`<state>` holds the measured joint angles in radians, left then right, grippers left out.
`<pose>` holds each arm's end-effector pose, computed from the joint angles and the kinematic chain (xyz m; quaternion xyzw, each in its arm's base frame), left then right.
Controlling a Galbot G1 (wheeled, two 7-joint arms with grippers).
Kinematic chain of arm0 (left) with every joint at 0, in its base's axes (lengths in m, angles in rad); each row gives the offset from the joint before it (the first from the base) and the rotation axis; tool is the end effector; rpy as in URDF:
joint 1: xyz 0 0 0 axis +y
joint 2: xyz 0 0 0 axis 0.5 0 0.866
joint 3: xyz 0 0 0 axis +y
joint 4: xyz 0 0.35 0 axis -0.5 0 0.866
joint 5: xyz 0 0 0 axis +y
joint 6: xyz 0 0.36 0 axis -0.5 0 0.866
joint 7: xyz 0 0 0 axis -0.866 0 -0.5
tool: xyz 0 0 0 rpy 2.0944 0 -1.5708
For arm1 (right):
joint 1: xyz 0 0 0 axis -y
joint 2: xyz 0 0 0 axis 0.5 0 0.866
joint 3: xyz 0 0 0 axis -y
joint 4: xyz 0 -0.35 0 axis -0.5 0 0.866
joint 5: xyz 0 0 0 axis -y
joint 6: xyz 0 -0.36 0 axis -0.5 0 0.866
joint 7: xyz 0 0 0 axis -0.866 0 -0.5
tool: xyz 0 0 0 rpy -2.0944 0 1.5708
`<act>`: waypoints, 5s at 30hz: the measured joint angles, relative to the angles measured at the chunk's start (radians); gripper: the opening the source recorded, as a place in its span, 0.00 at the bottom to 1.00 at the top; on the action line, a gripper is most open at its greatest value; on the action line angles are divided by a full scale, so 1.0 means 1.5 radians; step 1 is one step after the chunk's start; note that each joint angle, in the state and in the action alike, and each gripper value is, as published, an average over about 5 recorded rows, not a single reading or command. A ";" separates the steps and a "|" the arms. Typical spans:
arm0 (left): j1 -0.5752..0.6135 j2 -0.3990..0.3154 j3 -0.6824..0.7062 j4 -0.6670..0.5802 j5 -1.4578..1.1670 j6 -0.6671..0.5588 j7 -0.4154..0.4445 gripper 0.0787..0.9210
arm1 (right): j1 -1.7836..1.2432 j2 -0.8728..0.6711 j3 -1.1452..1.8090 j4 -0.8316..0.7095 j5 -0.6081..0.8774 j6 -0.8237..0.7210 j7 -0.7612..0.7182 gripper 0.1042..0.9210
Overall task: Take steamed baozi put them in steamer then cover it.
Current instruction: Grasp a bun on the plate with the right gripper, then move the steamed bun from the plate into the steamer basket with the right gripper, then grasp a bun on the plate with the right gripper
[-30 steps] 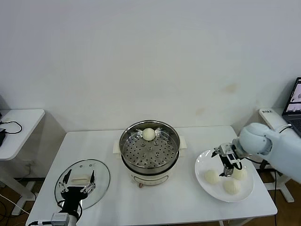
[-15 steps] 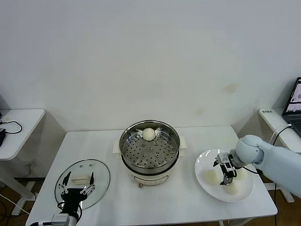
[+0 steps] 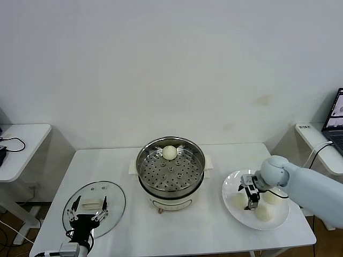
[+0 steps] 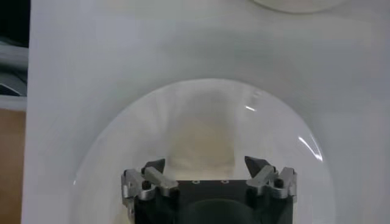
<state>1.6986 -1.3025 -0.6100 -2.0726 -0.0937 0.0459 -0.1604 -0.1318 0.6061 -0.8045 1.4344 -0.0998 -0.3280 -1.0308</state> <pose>0.1510 0.0731 -0.3205 0.0478 -0.9905 -0.0968 0.0852 0.4580 -0.1307 -0.2440 0.5116 -0.5334 0.5281 0.4181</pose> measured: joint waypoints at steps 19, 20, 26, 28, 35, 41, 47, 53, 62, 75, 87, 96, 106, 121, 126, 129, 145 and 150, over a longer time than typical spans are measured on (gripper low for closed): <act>0.003 -0.007 0.003 -0.010 0.005 -0.001 -0.002 0.88 | 0.025 -0.003 -0.009 0.000 0.012 -0.007 -0.022 0.59; 0.002 -0.007 0.004 -0.011 0.005 -0.001 -0.002 0.88 | 0.032 -0.005 -0.012 0.003 0.015 -0.008 -0.024 0.59; 0.000 -0.005 0.007 -0.017 0.006 0.000 -0.001 0.88 | 0.098 -0.024 -0.034 0.023 0.051 -0.017 -0.030 0.59; 0.000 -0.003 0.006 -0.018 0.005 0.000 -0.001 0.88 | 0.128 -0.028 -0.044 0.029 0.068 -0.020 -0.031 0.59; -0.002 0.002 0.005 -0.020 0.002 0.001 -0.001 0.88 | 0.249 -0.015 -0.088 0.041 0.136 -0.036 -0.026 0.60; -0.004 0.004 0.005 -0.022 0.001 0.003 0.000 0.88 | 0.359 0.024 -0.134 0.055 0.204 -0.060 -0.014 0.61; -0.005 0.006 0.004 -0.023 -0.002 0.003 0.000 0.88 | 0.432 0.084 -0.178 0.061 0.276 -0.095 0.008 0.61; -0.003 0.007 -0.003 -0.027 -0.005 0.003 0.000 0.88 | 0.458 0.159 -0.208 0.044 0.335 -0.130 0.035 0.61; 0.004 0.008 -0.015 -0.040 -0.011 0.003 -0.002 0.88 | 0.445 0.289 -0.224 -0.014 0.378 -0.176 0.073 0.61; 0.007 0.005 -0.027 -0.046 -0.021 0.003 -0.005 0.88 | 0.387 0.423 -0.234 -0.110 0.396 -0.212 0.114 0.62; 0.006 0.005 -0.026 -0.046 -0.021 0.003 -0.005 0.88 | 0.353 0.481 -0.238 -0.160 0.393 -0.221 0.131 0.62; 0.006 0.002 -0.024 -0.045 -0.020 0.003 -0.005 0.88 | 0.343 0.497 -0.240 -0.183 0.382 -0.221 0.133 0.78; 0.005 0.001 -0.021 -0.049 -0.017 0.003 -0.006 0.88 | 0.371 0.471 -0.240 -0.158 0.375 -0.208 0.100 0.88; -0.004 0.007 -0.006 -0.047 -0.012 0.009 -0.005 0.88 | 0.471 0.257 -0.254 -0.004 0.315 -0.128 -0.020 0.88; 0.000 0.012 -0.005 -0.048 -0.011 0.009 -0.005 0.88 | 0.475 0.154 -0.250 0.056 0.282 -0.091 -0.053 0.88; 0.003 0.014 -0.006 -0.048 -0.010 0.009 -0.005 0.88 | 0.469 0.092 -0.244 0.086 0.258 -0.068 -0.070 0.88; 0.010 0.007 0.001 -0.034 0.006 0.008 -0.005 0.88 | 0.248 -0.144 -0.109 0.161 0.105 0.028 -0.102 0.88; 0.014 0.005 0.001 -0.033 0.011 0.008 -0.006 0.88 | 0.121 -0.178 -0.014 0.161 0.060 0.045 -0.097 0.88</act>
<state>1.7201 -1.2956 -0.6078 -2.1223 -0.0766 0.0579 -0.1688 0.0501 0.3398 -0.8255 1.6753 -0.0101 -0.2607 -1.1769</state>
